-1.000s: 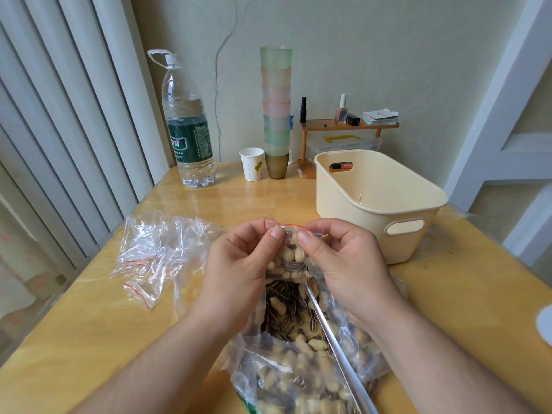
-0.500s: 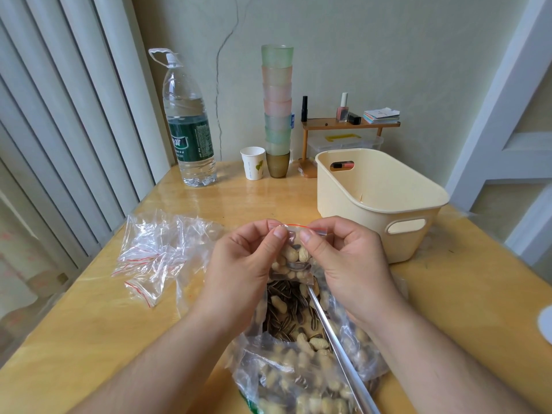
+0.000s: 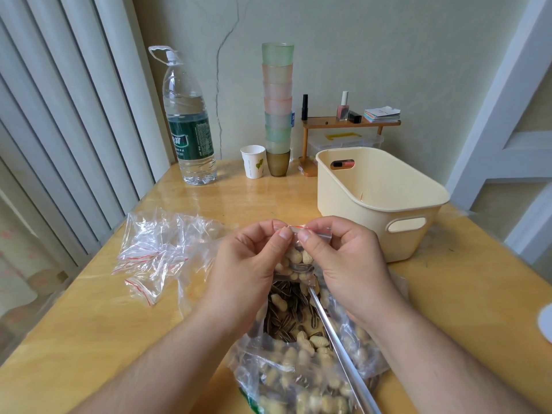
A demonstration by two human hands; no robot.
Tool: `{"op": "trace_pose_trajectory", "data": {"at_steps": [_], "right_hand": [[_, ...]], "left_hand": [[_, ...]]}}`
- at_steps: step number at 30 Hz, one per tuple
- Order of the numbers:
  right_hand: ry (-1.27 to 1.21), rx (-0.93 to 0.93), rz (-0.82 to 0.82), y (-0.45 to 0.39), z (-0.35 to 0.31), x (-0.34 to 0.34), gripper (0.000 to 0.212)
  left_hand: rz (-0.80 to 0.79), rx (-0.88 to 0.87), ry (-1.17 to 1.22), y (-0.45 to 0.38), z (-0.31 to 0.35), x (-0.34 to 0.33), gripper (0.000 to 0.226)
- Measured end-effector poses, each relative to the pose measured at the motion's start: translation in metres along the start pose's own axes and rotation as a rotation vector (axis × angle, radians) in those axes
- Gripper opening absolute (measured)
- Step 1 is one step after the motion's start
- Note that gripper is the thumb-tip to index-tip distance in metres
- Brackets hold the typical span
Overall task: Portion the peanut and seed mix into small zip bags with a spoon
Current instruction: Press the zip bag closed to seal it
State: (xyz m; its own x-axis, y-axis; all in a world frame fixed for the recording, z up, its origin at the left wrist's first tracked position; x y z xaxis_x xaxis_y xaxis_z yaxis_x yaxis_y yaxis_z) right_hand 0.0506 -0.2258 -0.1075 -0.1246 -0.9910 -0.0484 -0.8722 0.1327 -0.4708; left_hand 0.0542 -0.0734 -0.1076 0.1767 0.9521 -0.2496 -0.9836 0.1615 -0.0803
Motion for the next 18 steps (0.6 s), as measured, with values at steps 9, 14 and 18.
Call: {"op": "trace_pose_trajectory", "data": {"at_steps": [9, 14, 18], "right_hand": [[0.047, 0.036, -0.070, 0.0019, -0.0039, 0.0003, 0.010], [0.066, 0.063, -0.080, 0.0018, -0.0062, -0.0008, 0.010], [0.095, 0.089, -0.048, 0.0015, -0.0045, -0.0018, 0.007]], "left_hand": [[0.004, -0.049, -0.062, 0.0011, 0.0023, -0.0003, 0.016], [0.001, -0.093, -0.118, 0.0030, 0.0034, -0.0021, 0.017], [0.000, -0.108, -0.160, 0.0046, 0.0022, -0.0031, 0.016]]}}
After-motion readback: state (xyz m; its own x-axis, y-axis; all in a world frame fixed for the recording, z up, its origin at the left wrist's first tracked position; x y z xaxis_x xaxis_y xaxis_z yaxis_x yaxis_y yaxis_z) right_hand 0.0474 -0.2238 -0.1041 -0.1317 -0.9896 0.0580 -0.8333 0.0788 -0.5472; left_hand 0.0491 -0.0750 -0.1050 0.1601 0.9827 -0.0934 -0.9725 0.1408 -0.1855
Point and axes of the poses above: each hand's wrist, its own y-axis away from the middle knuckle, its own x-axis out of the back of the hand, z = x × y, the point moved 2 cm from there along -y, towards the middle knuckle, and after that the axes turned 9 degrees about x, right-handed, at the moved point
